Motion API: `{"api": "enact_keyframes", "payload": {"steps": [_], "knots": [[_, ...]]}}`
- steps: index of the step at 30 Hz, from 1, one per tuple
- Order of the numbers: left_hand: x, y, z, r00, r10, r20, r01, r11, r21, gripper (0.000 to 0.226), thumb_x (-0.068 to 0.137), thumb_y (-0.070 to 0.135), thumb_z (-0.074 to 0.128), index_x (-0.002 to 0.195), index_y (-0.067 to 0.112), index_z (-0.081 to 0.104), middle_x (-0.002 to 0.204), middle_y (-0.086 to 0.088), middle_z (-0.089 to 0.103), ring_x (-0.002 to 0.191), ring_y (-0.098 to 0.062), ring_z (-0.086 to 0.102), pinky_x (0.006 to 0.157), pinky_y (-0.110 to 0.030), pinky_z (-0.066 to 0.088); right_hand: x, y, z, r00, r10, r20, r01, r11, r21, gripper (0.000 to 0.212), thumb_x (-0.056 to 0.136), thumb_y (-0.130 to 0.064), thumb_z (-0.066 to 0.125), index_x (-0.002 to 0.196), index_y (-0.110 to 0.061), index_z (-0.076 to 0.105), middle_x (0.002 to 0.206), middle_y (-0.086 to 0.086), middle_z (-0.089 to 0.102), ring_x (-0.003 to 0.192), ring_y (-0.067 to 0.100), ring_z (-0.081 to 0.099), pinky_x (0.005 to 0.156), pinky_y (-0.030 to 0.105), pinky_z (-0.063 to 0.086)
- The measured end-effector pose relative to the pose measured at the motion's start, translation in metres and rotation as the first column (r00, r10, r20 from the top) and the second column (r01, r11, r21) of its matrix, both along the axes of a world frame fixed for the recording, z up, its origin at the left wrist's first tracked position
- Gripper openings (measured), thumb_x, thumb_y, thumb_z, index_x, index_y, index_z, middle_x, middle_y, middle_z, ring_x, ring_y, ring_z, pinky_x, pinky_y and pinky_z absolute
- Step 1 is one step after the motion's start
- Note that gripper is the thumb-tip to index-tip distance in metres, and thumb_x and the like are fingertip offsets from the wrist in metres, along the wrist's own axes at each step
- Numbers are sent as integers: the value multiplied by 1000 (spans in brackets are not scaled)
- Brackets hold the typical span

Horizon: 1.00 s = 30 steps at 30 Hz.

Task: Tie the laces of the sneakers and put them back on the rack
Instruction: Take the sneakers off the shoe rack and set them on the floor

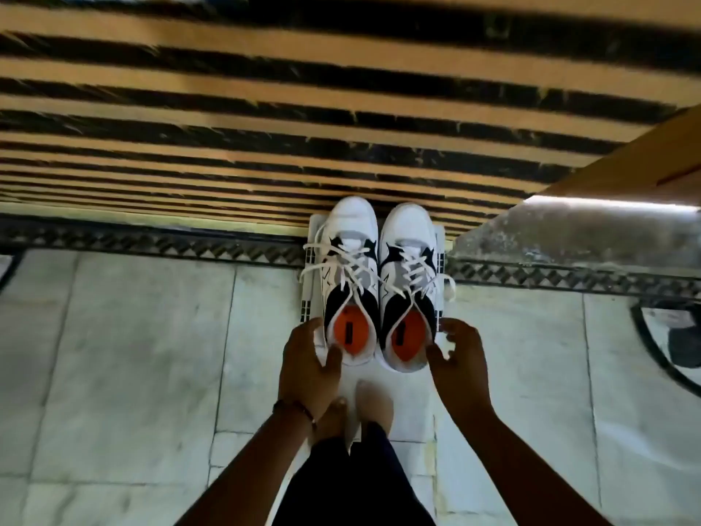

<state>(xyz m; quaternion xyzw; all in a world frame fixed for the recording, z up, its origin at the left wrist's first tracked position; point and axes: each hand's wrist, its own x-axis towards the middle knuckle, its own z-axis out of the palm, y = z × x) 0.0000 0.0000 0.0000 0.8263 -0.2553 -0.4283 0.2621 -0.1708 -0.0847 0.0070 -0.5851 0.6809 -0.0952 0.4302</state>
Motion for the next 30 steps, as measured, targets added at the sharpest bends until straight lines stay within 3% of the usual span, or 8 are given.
{"api": "enact_keyframes", "payload": {"steps": [3,5,7,12,20,23,26,30], "knots": [[4,-14,-27,990,99,-101,-97,995,24,56,83,17,60,134,14,37,143,-8,41,133,-24,36,110,-28,26,8,-16,-32,993,-113,31,108,985,133,42,81,-15,62,122,-12,52,123,11,53,115,27,51,96,44,44],[7,-22,-43,971,176,-159,-169,984,56,58,82,14,59,135,22,37,143,-5,43,132,-26,39,111,-44,32,12,-24,-48,983,-177,49,161,959,235,32,82,-16,59,114,-14,57,111,8,61,104,28,58,82,35,45],[6,-26,-54,955,223,-197,-210,974,85,61,81,10,58,136,27,37,142,-4,46,131,-27,42,108,-50,36,15,-27,-56,973,-222,64,194,935,296,28,81,-10,55,108,-15,59,99,6,66,95,29,61,75,32,43],[-2,-36,-66,959,234,-157,-212,966,146,65,79,4,51,135,31,35,133,-11,54,121,-34,49,101,-53,42,17,-29,-72,873,-474,114,364,789,495,54,70,12,49,108,-23,63,106,9,67,103,33,58,96,51,46],[-13,-41,-70,918,341,-201,-330,940,89,59,87,-7,32,138,22,34,136,-15,48,125,-34,44,106,-49,36,15,-20,-79,791,-563,240,413,781,469,48,83,8,46,118,-22,58,113,6,63,112,31,56,100,47,43],[-17,-29,-73,883,402,-244,-406,913,37,58,87,-7,32,137,21,37,136,-15,49,125,-33,44,107,-54,34,12,-9,-79,828,-499,256,373,831,413,47,84,-2,53,124,-26,56,122,5,63,115,29,55,102,49,42],[-25,-6,-67,866,425,-262,-445,896,-16,53,89,-6,33,136,18,38,136,-13,50,123,-26,45,108,-47,34,4,11,-69,850,-438,294,332,877,347,46,84,-11,56,125,-32,54,119,0,66,111,24,58,100,49,45],[-40,41,-56,898,347,-271,-393,909,-140,54,86,-6,38,135,18,40,133,-8,52,125,-28,47,108,-50,36,-15,52,-52,868,-365,337,283,921,268,45,86,-8,54,124,-33,55,114,-2,68,108,19,61,99,45,46]]}}
